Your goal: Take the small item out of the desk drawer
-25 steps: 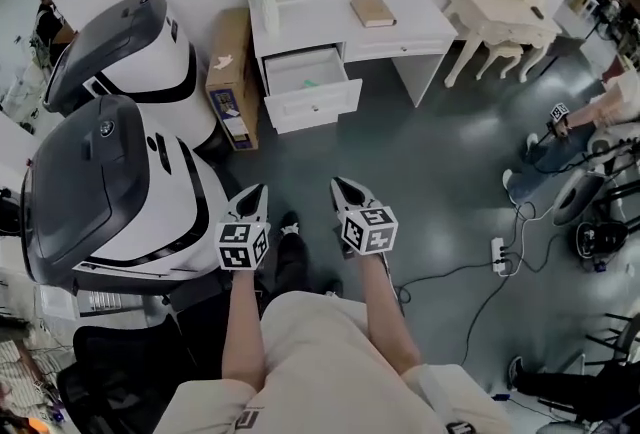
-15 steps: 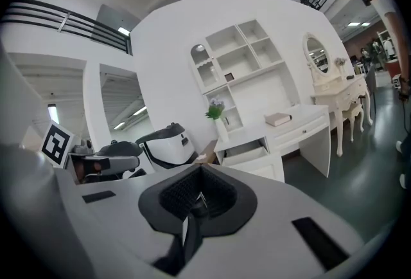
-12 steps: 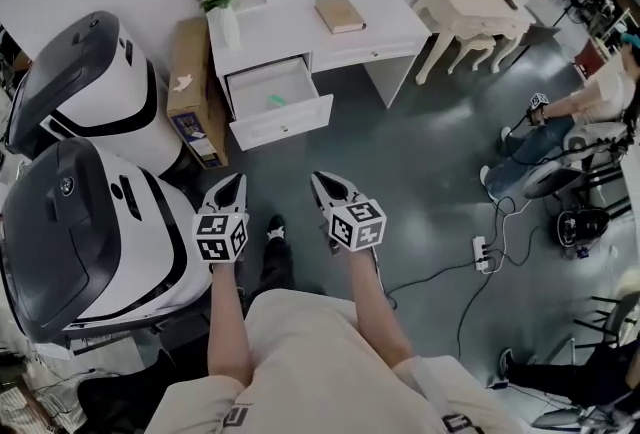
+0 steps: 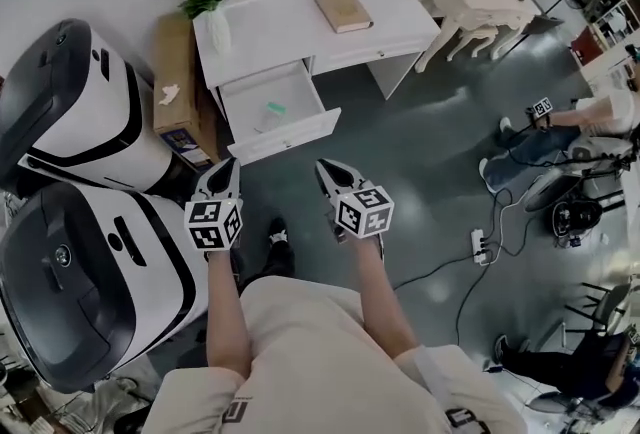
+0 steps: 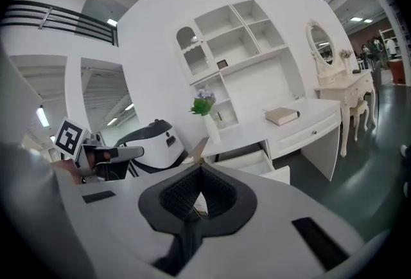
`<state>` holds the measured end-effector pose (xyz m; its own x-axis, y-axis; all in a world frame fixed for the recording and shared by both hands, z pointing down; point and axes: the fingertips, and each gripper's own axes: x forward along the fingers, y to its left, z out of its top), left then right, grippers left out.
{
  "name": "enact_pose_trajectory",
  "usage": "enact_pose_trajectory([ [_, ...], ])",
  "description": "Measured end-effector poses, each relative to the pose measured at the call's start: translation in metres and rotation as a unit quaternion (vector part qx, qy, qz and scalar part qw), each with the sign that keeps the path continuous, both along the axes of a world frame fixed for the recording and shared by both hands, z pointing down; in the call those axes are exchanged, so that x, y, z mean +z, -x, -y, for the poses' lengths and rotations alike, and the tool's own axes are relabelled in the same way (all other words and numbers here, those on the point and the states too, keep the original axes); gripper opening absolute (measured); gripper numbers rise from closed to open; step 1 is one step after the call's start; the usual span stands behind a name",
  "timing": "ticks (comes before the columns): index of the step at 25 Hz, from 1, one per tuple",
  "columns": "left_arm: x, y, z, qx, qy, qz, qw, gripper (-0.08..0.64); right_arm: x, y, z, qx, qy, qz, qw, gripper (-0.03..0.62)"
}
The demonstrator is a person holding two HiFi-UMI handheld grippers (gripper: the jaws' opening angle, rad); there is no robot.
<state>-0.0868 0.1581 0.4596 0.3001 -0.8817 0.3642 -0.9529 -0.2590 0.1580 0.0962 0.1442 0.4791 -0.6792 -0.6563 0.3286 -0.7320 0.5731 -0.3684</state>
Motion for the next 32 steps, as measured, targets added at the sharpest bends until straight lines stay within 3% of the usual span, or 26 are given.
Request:
enact_pose_trajectory([
  [7,0.008,0.051,0.066,-0.001,0.007,0.010,0.9999,0.017,0.006,0.047,0.060,-0.007,0.017,-0.020,1.000,0.025],
  [14,0.023,0.093,0.107,-0.010,0.016,-0.025,0.9995,0.017,0.019,0.083,0.096,-0.008,0.032,-0.042,0.999,0.025],
  [20,0.038,0.105,0.122,-0.011,0.030,-0.040,0.9987,0.017,0.032,0.088,0.111,0.003,0.047,-0.051,0.998,0.025],
  [32,0.056,0.128,0.155,-0.033,0.047,-0.025,0.9980,0.017,0.062,0.112,0.159,-0.007,0.062,-0.037,0.997,0.025],
])
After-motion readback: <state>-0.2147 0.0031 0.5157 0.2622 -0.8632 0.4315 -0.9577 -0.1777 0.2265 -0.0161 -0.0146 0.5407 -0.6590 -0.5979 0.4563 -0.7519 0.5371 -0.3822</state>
